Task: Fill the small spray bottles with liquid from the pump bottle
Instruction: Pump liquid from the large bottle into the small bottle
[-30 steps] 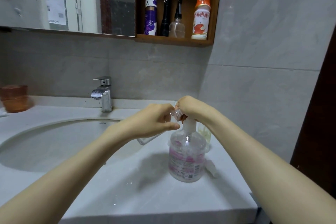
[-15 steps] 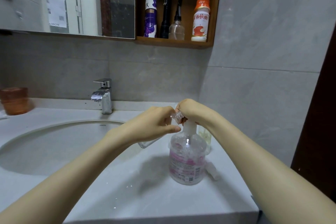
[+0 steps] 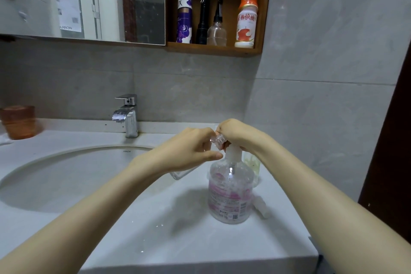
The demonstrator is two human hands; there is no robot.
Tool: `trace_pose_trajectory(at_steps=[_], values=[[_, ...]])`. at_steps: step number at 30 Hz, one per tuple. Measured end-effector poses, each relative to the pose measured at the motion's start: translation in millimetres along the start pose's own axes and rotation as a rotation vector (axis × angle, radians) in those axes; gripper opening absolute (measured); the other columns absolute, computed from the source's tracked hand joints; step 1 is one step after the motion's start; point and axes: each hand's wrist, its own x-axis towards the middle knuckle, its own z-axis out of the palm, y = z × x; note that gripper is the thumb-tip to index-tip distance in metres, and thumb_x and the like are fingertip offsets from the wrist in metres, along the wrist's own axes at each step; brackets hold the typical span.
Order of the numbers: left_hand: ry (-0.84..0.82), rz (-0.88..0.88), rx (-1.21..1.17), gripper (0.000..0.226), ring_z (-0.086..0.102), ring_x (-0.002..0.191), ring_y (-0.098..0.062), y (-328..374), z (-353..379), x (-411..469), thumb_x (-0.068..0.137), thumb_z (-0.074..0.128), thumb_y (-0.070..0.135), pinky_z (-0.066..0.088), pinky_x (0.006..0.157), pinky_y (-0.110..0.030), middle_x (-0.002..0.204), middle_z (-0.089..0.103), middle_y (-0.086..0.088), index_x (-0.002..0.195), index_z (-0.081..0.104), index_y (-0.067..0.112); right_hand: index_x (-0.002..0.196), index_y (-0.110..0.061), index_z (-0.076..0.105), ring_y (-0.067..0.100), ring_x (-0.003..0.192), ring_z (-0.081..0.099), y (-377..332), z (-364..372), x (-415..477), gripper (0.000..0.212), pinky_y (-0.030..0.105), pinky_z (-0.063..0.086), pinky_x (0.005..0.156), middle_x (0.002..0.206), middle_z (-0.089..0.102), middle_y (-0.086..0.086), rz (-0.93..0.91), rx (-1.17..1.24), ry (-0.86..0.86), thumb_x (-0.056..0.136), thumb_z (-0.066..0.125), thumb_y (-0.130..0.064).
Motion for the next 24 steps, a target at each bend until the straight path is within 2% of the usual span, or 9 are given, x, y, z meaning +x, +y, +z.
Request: trace_pose_trajectory(at_steps=[1,3,6,10,14,15,18,22,24], values=[[0.003,-0.002,-0.006,0.036,0.053,0.079,-0.018,1,0,0,0.087,0.062,0.037,0.042,0.073,-0.034,0.087,0.062,-0.002,0.107,0.058,0.008,0.060,-0.009,0.050,0.018,0.055,0.041,-1,-1,-1,0.032,0.027,0.039,0.067,0.033,0.048,-0.005,0.002,-0.017,0.003,0.092,0.049,-0.008],[-0.002,-0.007,-0.009,0.036,0.053,0.079,-0.019,3,-3,1,0.087,0.063,0.036,0.040,0.072,-0.033,0.088,0.062,-0.004,0.107,0.058,0.006,0.060,-0.009,0.051,0.019,0.057,0.042,0,-3,-2,0.031,0.025,0.038,0.059,0.041,0.050,-0.003,-0.004,-0.015,0.016,0.091,0.050,-0.008],[-0.007,0.012,-0.006,0.035,0.055,0.081,-0.022,4,-8,1,0.087,0.064,0.035,0.041,0.072,-0.034,0.088,0.063,-0.007,0.104,0.059,0.004,0.068,-0.007,0.053,0.024,0.070,0.047,1,-8,-6,0.024,0.025,0.035,0.054,0.057,0.052,0.002,-0.022,0.042,0.005,0.091,0.048,-0.007],[0.008,0.018,-0.010,0.034,0.055,0.080,-0.020,2,-4,1,0.087,0.064,0.035,0.041,0.071,-0.032,0.087,0.063,-0.005,0.104,0.059,0.006,0.059,-0.008,0.049,0.022,0.060,0.042,1,-5,-3,0.032,0.025,0.034,0.055,0.034,0.049,-0.002,0.012,0.019,0.006,0.092,0.051,-0.012],[0.005,0.005,-0.007,0.035,0.054,0.081,-0.016,-2,1,1,0.087,0.063,0.038,0.043,0.073,-0.032,0.087,0.062,0.001,0.109,0.058,0.011,0.057,-0.011,0.050,0.026,0.068,0.046,0,2,8,0.033,0.027,0.039,0.065,0.024,0.041,-0.009,0.008,-0.091,0.021,0.089,0.048,-0.002],[0.001,0.002,-0.006,0.036,0.055,0.082,-0.016,-2,1,1,0.087,0.063,0.038,0.043,0.074,-0.033,0.087,0.062,0.001,0.109,0.058,0.010,0.057,-0.011,0.051,0.025,0.067,0.048,1,3,9,0.034,0.026,0.040,0.065,0.023,0.041,-0.009,0.009,-0.098,0.017,0.089,0.047,-0.001],[-0.001,-0.003,-0.001,0.037,0.054,0.082,-0.019,0,-1,1,0.087,0.064,0.037,0.042,0.073,-0.033,0.089,0.063,-0.003,0.109,0.058,0.008,0.059,-0.010,0.050,0.019,0.054,0.043,1,-1,4,0.032,0.023,0.036,0.051,0.026,0.044,-0.008,0.006,-0.112,-0.001,0.090,0.050,-0.005],[0.005,0.003,0.005,0.037,0.055,0.085,-0.021,4,-5,1,0.087,0.064,0.036,0.043,0.074,-0.034,0.091,0.064,-0.006,0.107,0.059,0.005,0.065,-0.008,0.050,0.019,0.058,0.044,4,-8,-3,0.025,0.022,0.035,0.050,0.056,0.051,0.001,-0.035,-0.004,-0.008,0.090,0.049,-0.005],[0.010,0.010,0.013,0.037,0.055,0.083,-0.020,5,-6,1,0.087,0.064,0.035,0.042,0.074,-0.034,0.090,0.064,-0.006,0.107,0.058,0.005,0.062,-0.008,0.049,0.019,0.057,0.043,3,-8,0,0.028,0.022,0.035,0.050,0.045,0.052,-0.001,-0.022,-0.021,-0.007,0.090,0.051,-0.006]])
